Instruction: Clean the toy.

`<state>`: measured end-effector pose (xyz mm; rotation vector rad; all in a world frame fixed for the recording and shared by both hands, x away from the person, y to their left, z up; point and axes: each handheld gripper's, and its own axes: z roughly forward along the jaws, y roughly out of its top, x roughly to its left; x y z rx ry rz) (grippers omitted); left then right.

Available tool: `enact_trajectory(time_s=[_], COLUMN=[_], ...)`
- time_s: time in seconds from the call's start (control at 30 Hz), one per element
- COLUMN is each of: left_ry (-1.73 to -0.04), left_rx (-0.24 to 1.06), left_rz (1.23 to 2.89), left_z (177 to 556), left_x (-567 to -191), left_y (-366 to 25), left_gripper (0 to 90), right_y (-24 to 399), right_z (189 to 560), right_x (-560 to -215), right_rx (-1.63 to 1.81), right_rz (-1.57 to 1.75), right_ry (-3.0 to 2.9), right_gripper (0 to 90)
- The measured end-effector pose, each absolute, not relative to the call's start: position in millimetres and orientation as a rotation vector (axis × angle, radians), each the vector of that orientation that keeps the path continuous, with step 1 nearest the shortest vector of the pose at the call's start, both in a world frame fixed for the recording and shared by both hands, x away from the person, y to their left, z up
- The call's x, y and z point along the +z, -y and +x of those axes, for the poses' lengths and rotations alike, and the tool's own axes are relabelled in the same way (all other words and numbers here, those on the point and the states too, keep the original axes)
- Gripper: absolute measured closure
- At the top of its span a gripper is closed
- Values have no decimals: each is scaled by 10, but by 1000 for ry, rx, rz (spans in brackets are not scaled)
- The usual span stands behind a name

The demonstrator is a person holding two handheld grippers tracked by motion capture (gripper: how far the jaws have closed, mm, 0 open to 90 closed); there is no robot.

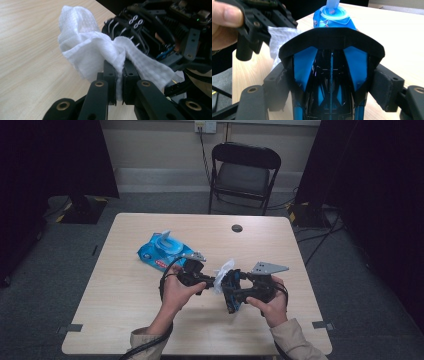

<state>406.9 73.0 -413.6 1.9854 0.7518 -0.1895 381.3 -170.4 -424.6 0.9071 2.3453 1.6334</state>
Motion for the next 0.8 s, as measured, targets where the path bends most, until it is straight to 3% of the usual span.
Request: enact_trajectory(time_s=[0.8], left_ry=[-732], left_rx=[-230], left_rz=[2111], left_z=[3884], left_x=[-4601], left_y=[-405], left_gripper=[844], right_y=[1776], right_z=[3835], right_x=[-4183], right_rx=[1669], right_rz=[940], right_ry=[-2306], right_gripper=[254])
